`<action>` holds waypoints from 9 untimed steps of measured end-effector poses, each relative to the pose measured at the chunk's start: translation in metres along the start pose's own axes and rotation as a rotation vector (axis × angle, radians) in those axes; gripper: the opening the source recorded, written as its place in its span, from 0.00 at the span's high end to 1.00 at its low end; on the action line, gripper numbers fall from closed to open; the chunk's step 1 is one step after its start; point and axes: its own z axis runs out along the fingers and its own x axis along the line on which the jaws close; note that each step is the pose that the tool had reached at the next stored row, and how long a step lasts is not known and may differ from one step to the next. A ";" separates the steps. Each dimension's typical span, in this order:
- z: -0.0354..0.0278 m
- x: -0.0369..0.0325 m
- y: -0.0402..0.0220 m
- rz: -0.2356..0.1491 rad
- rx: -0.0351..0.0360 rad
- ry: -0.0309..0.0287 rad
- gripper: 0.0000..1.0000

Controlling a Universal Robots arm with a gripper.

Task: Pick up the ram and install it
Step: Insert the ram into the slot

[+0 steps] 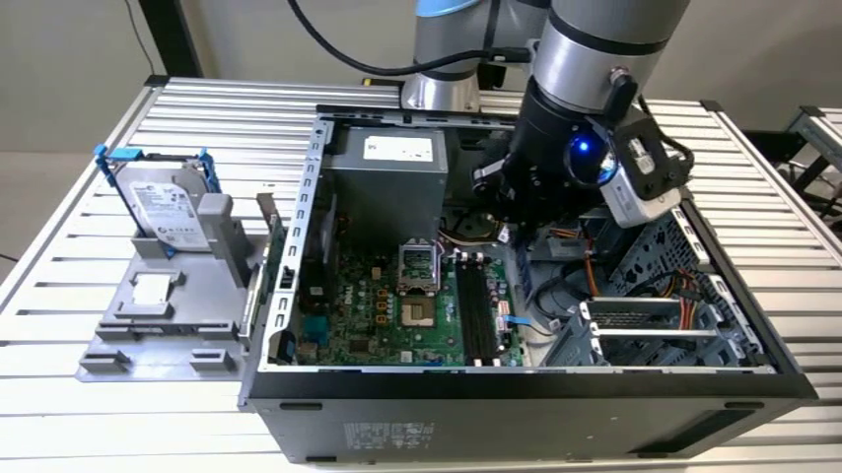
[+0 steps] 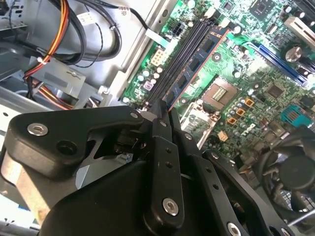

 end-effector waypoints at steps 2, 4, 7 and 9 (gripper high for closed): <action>0.0036 0.0001 -0.0001 0.000 0.0001 0.0000 1.00; 0.0073 0.0013 -0.0002 0.000 0.0002 0.0000 1.00; 0.0127 0.0043 -0.0003 0.000 0.0001 0.0000 1.00; 0.0164 0.0044 0.0000 0.000 0.0001 0.0000 1.00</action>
